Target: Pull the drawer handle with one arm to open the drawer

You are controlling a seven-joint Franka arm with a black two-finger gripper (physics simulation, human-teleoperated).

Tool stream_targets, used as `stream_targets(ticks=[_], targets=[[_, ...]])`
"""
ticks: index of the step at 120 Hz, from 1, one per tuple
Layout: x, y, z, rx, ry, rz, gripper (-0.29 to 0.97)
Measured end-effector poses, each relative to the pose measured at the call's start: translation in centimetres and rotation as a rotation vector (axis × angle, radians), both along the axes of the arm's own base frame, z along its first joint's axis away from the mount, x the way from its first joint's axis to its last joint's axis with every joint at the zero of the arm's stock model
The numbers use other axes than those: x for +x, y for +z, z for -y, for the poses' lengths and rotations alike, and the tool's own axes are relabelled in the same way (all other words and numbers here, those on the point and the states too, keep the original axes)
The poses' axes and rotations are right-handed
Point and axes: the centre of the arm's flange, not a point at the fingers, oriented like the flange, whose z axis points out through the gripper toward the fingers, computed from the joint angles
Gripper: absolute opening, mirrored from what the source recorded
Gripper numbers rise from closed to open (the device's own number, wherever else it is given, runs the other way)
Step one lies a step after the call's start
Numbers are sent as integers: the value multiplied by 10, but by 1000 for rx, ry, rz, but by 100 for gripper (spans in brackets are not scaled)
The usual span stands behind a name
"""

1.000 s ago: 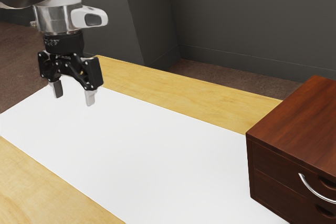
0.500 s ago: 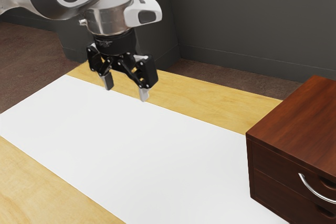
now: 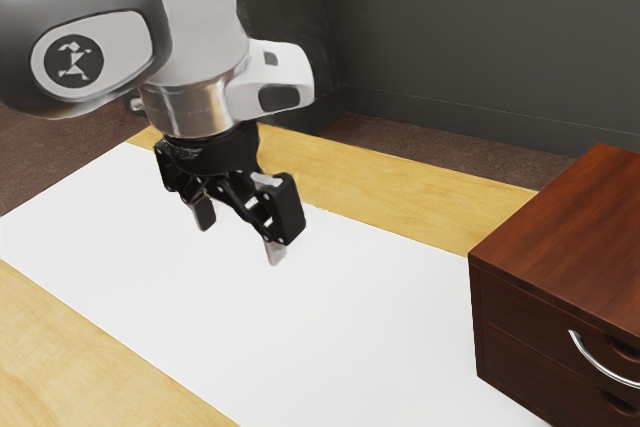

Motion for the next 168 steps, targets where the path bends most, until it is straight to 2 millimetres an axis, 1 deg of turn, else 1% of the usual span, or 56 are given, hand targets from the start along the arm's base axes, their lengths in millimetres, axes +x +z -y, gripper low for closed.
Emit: stream_targets(ticks=[2, 5, 15, 19, 24, 30, 35, 40, 44, 49, 56, 61, 67, 71, 75, 79, 85, 93, 102, 111, 124, 129, 133, 141, 152, 159, 168], targets=[[-14, -1, -6, 8, 11, 5, 68], [-36, -3, -7, 19, 11, 16, 68], [-134, 4, 7, 32, -63, 103, 68], [-161, 6, 12, 28, -93, 134, 68], [-185, 8, 15, 7, -114, 151, 68], [-202, 2, 22, -26, -136, 135, 68], [-215, -5, 40, -30, -171, 116, 68], [-229, -12, 67, -2, -233, 108, 68], [-238, -18, 84, 22, -283, 104, 68], [-238, -27, 102, 42, -351, 91, 68], [-229, -40, 121, 45, -455, 69, 68], [-226, -46, 133, 42, -539, 69, 68], [-233, -46, 148, 41, -677, 87, 68], [-238, -41, 151, 19, -774, 97, 68], [-239, -38, 154, 3, -849, 104, 68], [-239, -34, 151, -10, -898, 125, 68], [-245, -30, 150, -24, -979, 157, 68], [-253, -34, 155, -23, -1092, 162, 68], [-268, -34, 166, 4, -1254, 176, 68], [-276, -37, 177, 41, -1368, 187, 68], [-277, -42, 189, 81, -1479, 192, 68], [-277, -44, 197, 88, -1520, 203, 68], [-274, -46, 208, 103, -1552, 214, 68], [-260, -50, 232, 123, -1596, 233, 68], [-228, -51, 262, 136, -1614, 254, 68], [-210, -54, 272, 144, -1619, 258, 68], [-194, -62, 281, 163, -1634, 259, 68]])
